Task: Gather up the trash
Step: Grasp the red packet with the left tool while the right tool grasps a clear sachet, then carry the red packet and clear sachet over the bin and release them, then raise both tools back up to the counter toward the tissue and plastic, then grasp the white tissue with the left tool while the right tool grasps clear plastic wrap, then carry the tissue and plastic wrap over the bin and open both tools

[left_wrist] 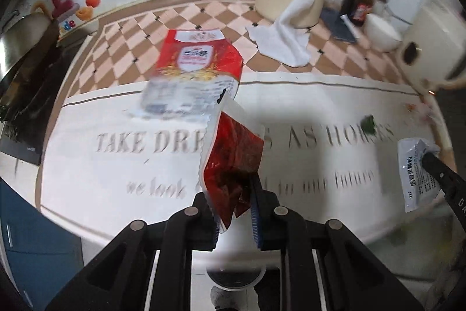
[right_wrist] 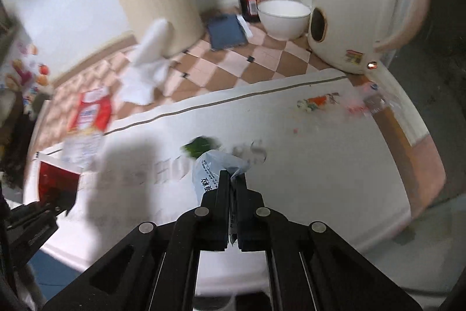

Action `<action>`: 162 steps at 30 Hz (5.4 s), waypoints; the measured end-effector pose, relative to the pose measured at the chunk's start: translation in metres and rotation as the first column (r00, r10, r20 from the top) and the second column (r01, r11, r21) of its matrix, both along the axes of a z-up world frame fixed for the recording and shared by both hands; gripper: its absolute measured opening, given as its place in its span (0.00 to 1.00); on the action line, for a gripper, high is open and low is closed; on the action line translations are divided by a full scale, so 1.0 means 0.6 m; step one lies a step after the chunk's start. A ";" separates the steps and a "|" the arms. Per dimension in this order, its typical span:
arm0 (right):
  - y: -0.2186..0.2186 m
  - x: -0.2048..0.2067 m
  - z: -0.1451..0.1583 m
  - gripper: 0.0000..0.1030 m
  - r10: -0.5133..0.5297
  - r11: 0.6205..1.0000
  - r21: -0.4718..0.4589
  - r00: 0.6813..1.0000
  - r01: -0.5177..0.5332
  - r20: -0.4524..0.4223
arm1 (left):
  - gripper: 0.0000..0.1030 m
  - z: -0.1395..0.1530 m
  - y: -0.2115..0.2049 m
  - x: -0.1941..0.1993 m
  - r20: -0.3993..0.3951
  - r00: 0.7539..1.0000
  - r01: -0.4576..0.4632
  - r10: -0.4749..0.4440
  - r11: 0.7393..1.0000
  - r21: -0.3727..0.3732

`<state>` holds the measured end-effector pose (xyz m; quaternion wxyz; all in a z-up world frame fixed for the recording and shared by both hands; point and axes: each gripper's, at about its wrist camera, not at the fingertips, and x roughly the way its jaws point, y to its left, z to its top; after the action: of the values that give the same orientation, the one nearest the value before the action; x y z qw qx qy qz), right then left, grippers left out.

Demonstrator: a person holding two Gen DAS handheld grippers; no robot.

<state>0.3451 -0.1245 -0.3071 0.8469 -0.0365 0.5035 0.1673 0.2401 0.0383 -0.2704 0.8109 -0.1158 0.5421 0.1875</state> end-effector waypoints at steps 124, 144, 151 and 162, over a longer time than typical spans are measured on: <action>-0.159 0.344 -0.120 0.62 -0.473 0.866 -0.196 0.881 0.459 -0.028 | 0.01 -0.185 0.072 0.498 -0.167 0.986 0.000 -0.002 1.000 -0.008; -0.142 0.019 0.071 0.01 -0.232 0.940 0.242 0.970 0.242 -0.069 | 0.00 0.094 0.039 0.060 0.137 0.983 0.135 -0.120 0.985 -0.103; -0.100 -0.244 0.070 0.01 -0.070 0.927 0.354 0.984 0.126 -0.167 | 0.00 0.045 0.022 -0.159 0.063 0.990 0.137 -0.126 0.970 -0.201; -0.072 -0.426 -0.320 0.01 0.000 0.958 0.245 0.853 0.149 -0.522 | 0.00 -0.422 0.020 -0.319 -0.336 0.941 -0.127 -0.031 0.890 -0.438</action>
<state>0.0893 -0.1678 -0.4993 0.6831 0.1481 0.6848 0.2062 0.0488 0.0501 -0.5238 0.6526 -0.2820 0.6971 0.0929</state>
